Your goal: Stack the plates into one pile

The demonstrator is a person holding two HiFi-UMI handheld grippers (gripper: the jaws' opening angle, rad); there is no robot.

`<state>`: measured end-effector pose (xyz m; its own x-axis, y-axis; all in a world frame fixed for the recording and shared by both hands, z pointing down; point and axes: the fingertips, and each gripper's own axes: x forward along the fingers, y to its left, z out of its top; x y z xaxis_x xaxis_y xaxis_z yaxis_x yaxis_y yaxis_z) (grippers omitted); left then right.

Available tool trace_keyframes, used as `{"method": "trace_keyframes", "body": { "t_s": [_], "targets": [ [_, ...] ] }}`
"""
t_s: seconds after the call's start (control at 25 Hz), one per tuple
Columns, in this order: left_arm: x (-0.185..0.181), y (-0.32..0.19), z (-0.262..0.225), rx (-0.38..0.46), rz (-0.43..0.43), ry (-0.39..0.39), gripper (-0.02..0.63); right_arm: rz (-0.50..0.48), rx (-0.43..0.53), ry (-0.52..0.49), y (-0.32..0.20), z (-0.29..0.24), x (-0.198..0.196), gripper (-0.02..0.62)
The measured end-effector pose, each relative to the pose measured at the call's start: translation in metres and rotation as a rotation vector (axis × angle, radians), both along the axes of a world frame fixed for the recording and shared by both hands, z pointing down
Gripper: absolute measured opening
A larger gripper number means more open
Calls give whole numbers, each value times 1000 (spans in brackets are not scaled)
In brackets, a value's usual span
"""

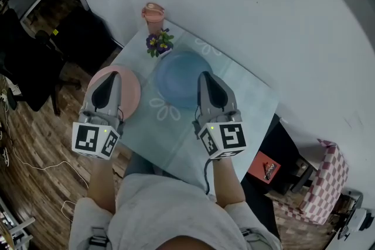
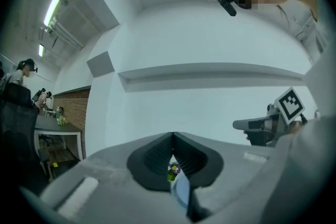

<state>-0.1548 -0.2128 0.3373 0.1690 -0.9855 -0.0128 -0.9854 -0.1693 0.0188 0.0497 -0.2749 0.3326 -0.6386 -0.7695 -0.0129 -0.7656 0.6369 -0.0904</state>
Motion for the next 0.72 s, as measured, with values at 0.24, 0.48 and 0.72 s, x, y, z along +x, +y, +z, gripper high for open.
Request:
{"method": "trace_keyframes", "body": {
  "t_s": [0.24,0.48,0.72],
  "targets": [
    [-48,2,-7,23,-23,1,5,39,20,15,10,-9,-28,0],
    [-98,7,-19,23,85,-4,5,152,5,-7,21,-14,-65,0],
    [-146,2,-21,39,143,-39,5,242,-36,-10,31,-7,-99,0]
  ]
}}
